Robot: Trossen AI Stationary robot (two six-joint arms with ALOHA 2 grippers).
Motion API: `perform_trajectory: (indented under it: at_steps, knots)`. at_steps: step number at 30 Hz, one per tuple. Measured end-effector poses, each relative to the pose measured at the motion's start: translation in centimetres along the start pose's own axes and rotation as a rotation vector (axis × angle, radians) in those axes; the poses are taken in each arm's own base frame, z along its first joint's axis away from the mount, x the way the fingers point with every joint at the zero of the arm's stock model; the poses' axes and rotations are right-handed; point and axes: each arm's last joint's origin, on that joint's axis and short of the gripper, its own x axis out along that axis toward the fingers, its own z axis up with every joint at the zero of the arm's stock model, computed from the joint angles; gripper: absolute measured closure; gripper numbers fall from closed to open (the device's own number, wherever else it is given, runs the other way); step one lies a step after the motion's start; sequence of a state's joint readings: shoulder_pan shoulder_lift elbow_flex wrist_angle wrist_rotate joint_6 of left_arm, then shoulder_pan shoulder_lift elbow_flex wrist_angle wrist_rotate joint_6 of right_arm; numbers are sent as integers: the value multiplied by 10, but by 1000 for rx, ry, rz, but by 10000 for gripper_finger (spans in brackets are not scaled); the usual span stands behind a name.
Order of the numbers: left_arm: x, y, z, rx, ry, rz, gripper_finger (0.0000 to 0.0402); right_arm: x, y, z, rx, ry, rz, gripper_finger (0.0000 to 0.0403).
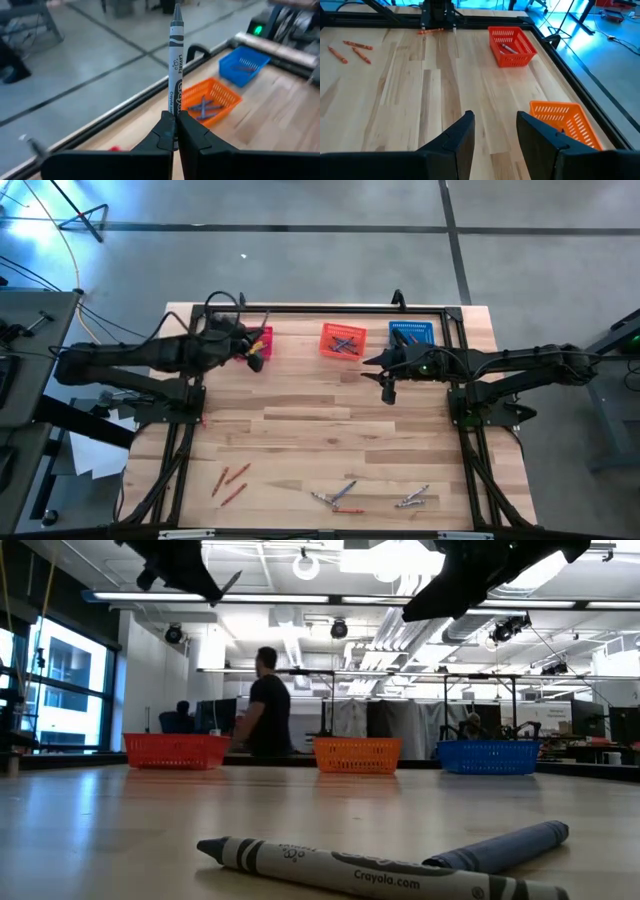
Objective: Sort crayons
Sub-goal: Put the gray crayon into the red bin
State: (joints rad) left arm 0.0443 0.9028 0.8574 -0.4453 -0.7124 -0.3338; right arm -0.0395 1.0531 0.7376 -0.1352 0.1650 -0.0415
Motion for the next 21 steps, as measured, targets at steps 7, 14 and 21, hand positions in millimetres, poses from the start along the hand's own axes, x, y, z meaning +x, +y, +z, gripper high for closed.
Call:
perform_trajectory:
  at_steps: [7, 14, 21]
  knots:
    - [2, -1, -13, 17, -68, -38, 401, 0, 0, 0, 45, -2, -1, 263]
    - [2, -1, -13, 57, -74, -33, 401, 0, 0, 0, 71, -2, -1, 263]
    - [2, 2, -14, 32, -70, 17, 401, 0, 0, -1, 94, 6, -1, 263]
